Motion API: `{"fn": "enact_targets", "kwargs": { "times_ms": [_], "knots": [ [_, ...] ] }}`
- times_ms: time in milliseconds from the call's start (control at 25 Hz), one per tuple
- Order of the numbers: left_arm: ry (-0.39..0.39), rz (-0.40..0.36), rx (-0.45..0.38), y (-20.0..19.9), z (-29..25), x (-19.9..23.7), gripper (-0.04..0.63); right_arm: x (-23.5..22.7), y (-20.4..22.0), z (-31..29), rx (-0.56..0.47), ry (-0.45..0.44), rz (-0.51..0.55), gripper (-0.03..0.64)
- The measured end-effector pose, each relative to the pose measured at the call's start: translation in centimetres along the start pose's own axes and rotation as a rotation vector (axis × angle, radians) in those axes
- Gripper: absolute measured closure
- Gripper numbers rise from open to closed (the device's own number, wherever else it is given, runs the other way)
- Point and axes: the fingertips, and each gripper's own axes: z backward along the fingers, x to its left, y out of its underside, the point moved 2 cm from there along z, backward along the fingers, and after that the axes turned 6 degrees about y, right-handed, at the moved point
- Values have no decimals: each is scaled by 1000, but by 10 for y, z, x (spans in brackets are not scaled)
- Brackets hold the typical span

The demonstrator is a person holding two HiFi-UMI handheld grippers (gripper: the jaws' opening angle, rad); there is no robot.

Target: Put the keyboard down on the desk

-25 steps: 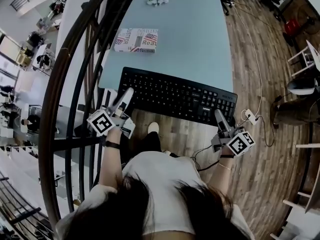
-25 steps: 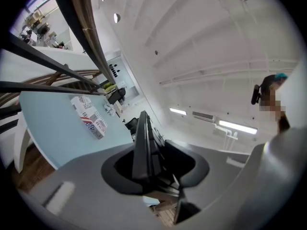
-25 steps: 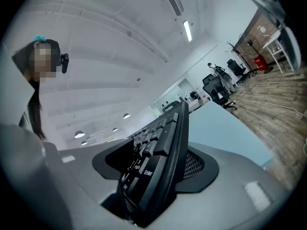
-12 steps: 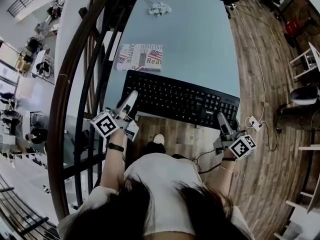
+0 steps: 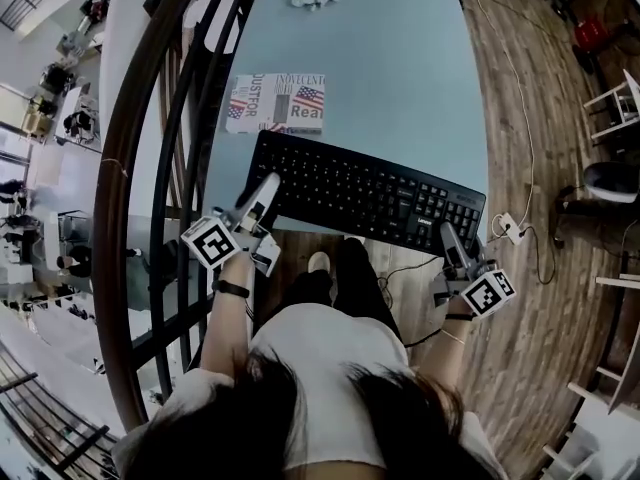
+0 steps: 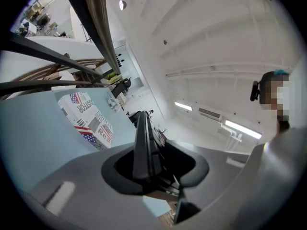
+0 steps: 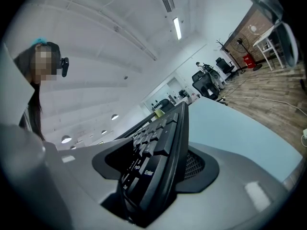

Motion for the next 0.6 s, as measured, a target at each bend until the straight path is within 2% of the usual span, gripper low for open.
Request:
{"fn": "enact_targets", "kwargs": {
  "times_ms": [160, 360, 600],
  "knots": [
    [-13, 7, 0, -1, -25, 16, 442, -20, -7, -24, 13, 4, -8, 362],
    [-5, 18, -12, -13, -88, 33, 442, -56, -44, -72, 24, -2, -9, 360],
    [-26, -8, -38, -31, -147, 41, 442, -87, -90, -120, 36, -33, 0, 360]
  ]
}}
